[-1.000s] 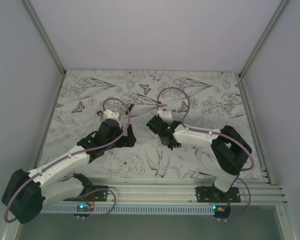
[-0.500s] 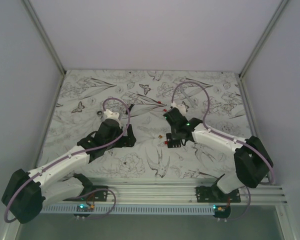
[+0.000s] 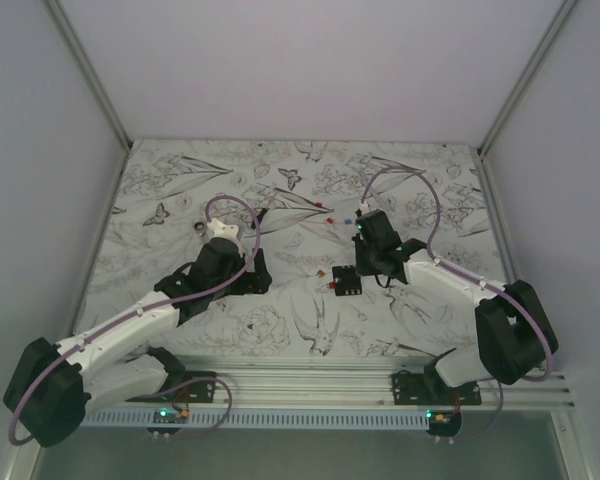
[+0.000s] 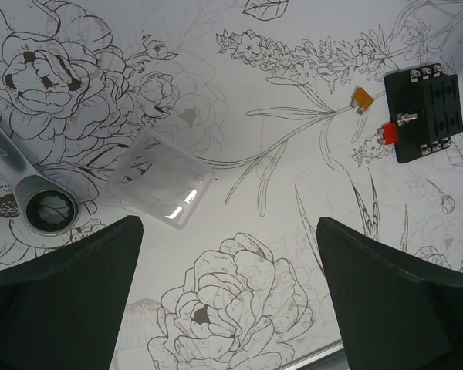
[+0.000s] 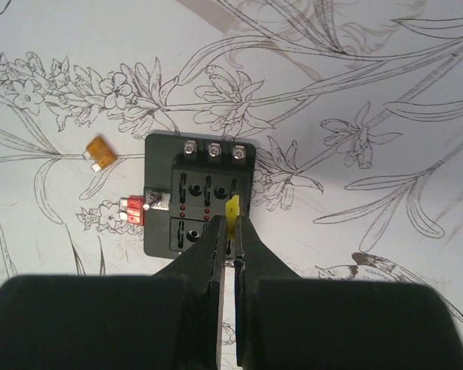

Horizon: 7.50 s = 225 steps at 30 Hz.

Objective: Snap on the fuse box
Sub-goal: Install the fuse at the fuse box base.

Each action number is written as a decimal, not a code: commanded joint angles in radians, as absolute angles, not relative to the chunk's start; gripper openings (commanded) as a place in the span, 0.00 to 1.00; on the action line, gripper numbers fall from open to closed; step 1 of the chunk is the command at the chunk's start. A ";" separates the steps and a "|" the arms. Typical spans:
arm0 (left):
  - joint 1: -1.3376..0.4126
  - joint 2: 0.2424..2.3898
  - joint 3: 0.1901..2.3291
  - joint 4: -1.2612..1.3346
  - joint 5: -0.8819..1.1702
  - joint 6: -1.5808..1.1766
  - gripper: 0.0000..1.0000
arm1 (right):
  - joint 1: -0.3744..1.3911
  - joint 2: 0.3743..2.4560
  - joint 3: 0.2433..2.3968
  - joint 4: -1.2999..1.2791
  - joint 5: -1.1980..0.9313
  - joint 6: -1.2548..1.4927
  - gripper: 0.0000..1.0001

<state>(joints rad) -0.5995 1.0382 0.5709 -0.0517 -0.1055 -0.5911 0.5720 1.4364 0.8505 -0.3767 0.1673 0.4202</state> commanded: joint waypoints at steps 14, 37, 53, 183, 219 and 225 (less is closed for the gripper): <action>-0.579 0.860 0.603 -0.202 -0.186 -0.517 1.00 | 0.492 1.418 0.792 -0.246 0.006 0.381 0.00; -0.580 0.945 0.606 -0.169 -0.138 -0.549 1.00 | 0.481 1.443 0.757 -0.201 -0.028 0.403 0.00; -0.580 0.978 0.607 -0.143 -0.112 -0.558 1.00 | 0.481 1.458 0.760 -0.186 -0.008 0.420 0.00; -0.579 0.968 0.586 -0.121 -0.102 -0.570 1.00 | 0.569 1.821 0.996 -0.546 0.160 0.356 0.00; -0.687 1.244 0.749 -0.068 -0.043 -0.440 0.90 | 0.562 1.414 0.929 -0.488 0.162 0.347 0.47; -0.748 1.524 0.941 -0.040 -0.033 -0.308 0.78 | 0.494 1.268 0.833 -0.429 0.245 0.361 0.70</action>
